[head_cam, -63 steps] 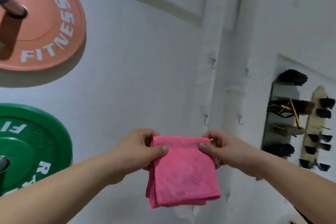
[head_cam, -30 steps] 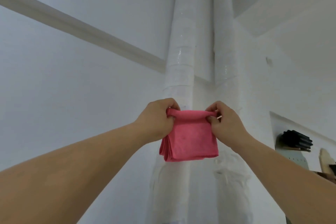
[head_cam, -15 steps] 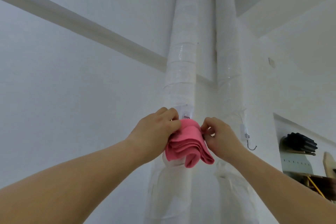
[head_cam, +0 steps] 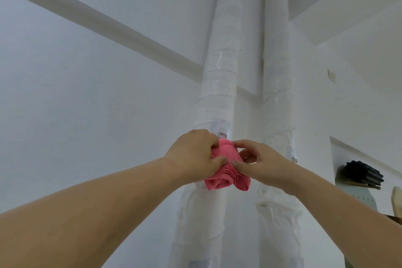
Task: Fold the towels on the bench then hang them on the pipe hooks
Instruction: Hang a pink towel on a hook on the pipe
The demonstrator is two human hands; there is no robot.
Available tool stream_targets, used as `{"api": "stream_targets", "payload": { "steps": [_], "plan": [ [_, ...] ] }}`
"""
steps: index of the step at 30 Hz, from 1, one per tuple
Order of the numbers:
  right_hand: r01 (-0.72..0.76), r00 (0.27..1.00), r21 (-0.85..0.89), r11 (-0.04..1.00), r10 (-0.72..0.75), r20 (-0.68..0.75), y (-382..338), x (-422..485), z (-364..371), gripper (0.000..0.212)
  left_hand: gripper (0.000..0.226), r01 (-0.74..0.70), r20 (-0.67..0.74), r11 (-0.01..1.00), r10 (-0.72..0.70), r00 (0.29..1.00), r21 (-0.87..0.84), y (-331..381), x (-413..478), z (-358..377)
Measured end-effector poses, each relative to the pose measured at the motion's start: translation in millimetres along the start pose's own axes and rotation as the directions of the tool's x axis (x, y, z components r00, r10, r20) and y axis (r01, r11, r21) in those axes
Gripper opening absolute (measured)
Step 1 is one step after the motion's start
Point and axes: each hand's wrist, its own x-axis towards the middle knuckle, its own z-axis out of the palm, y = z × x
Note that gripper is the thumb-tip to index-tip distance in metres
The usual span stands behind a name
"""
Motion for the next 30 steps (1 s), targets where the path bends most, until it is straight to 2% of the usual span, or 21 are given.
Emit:
{"api": "stream_targets", "payload": {
  "steps": [3, 7, 10, 13, 16, 18, 19, 21, 23, 26, 30],
  "plan": [
    [-0.011, 1.000, 0.013, 1.000, 0.011, -0.004, 4, 1, 5, 0.038, 0.045, -0.010, -0.077, 0.997, 0.004, 0.997, -0.078, -1, -6, 14],
    [-0.034, 0.999, 0.120, 0.992, 0.038, -0.030, 12, 3, 16, 0.024, 0.039, 0.003, -0.130, 0.997, -0.012, 0.991, -0.071, 2, -10, 26],
    [-0.055, 0.998, 0.248, 0.967, 0.063, -0.022, 14, 1, 20, 0.021, 0.038, 0.025, -0.114, 0.996, -0.035, 0.993, -0.090, 6, -13, 27],
    [-0.079, 0.997, 0.265, 0.961, 0.078, 0.012, 9, -1, 17, 0.018, 0.037, 0.042, -0.070, 0.996, -0.048, 0.996, -0.082, 9, -13, 27],
    [-0.056, 0.998, 0.194, 0.979, 0.048, 0.046, 1, 0, 15, 0.029, 0.036, 0.061, -0.031, 0.991, -0.065, 0.997, -0.120, 10, -14, 25],
    [-0.029, 0.998, 0.190, 0.981, 0.019, 0.055, -2, 2, 13, 0.023, 0.036, 0.059, -0.013, 0.990, -0.061, 0.998, -0.125, 9, -15, 23],
    [-0.023, 0.999, 0.216, 0.976, 0.012, 0.049, -2, 0, 10, 0.018, 0.036, 0.048, -0.011, 0.992, -0.050, 0.999, -0.114, 9, -15, 22],
    [-0.020, 1.000, 0.281, 0.959, 0.016, 0.016, -2, -4, 6, 0.029, 0.033, 0.018, -0.031, 0.994, -0.021, 0.999, -0.104, 10, -16, 20],
    [0.025, 1.000, 0.244, 0.969, -0.025, -0.006, 2, -6, 6, 0.035, 0.030, -0.005, -0.059, 0.994, -0.001, 0.998, -0.105, 11, -16, 19],
    [0.054, 0.998, 0.199, 0.979, -0.049, -0.028, 9, -3, 12, 0.034, 0.026, 0.002, -0.066, 0.992, -0.010, 0.998, -0.125, 11, -15, 19],
    [0.033, 0.999, 0.305, 0.952, -0.024, -0.035, 14, 2, 18, 0.029, 0.026, 0.049, -0.071, 0.978, -0.065, 0.995, -0.202, 11, -13, 19]
  ]
}}
